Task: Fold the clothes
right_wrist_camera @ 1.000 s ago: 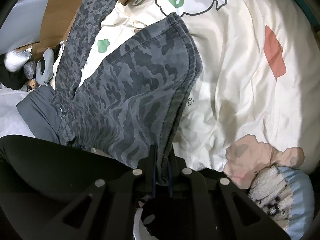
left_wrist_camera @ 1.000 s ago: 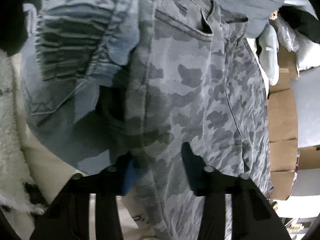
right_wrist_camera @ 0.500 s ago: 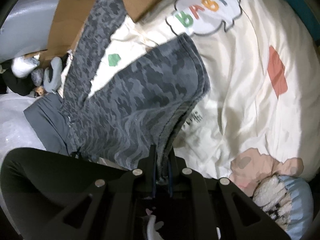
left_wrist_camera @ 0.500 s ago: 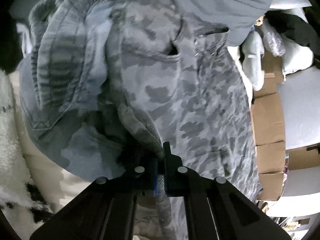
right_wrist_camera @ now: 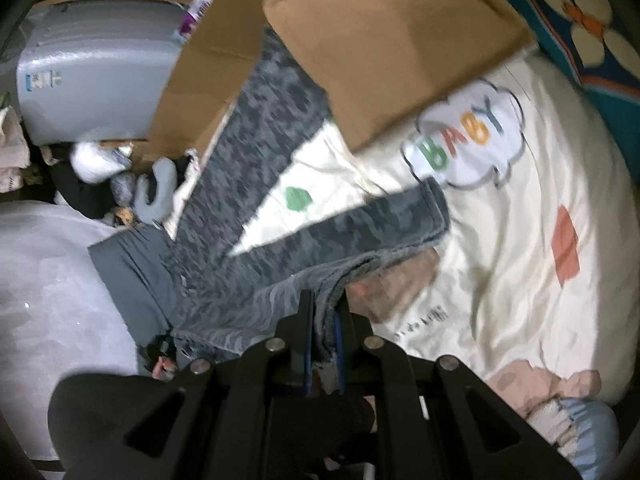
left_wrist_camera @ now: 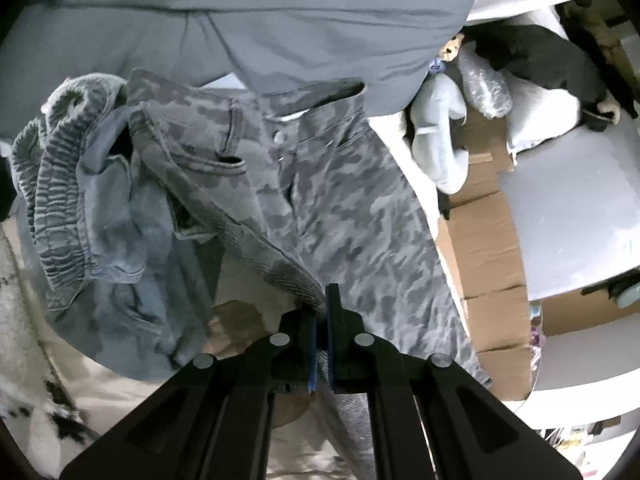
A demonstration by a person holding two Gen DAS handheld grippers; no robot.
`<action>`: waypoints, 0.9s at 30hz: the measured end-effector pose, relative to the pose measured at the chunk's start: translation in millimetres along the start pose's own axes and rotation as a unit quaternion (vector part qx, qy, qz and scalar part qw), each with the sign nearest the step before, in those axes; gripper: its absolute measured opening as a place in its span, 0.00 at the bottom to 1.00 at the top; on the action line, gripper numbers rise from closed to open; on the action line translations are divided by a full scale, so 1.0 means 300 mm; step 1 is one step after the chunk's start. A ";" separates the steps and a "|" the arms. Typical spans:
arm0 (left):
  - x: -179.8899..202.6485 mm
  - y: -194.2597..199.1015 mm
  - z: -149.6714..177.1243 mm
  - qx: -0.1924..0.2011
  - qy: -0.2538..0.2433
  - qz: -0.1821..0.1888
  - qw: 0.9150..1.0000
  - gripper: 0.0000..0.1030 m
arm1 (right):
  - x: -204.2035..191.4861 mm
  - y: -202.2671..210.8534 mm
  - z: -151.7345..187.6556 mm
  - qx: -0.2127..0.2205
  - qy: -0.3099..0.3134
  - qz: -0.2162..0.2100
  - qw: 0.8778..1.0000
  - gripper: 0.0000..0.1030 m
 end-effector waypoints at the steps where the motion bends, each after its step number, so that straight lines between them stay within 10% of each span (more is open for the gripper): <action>1: 0.015 0.000 -0.006 0.002 0.003 0.000 1.000 0.02 | -0.019 0.006 -0.017 0.004 0.003 -0.006 1.000 0.08; 27: 0.320 -0.118 -0.161 -0.011 -0.013 0.000 1.000 0.02 | -0.277 -0.105 -0.377 0.061 0.009 -0.046 0.997 0.08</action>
Point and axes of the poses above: each gripper's, at about its wrist camera, not at the fingertips, and y roughly against the way its jaws point, x to its right, z to its underside, the point moved 5 cm from there along -y, roughly the way its jaws point, and after that the axes turned 13 degrees about x, right-handed, at the moved point
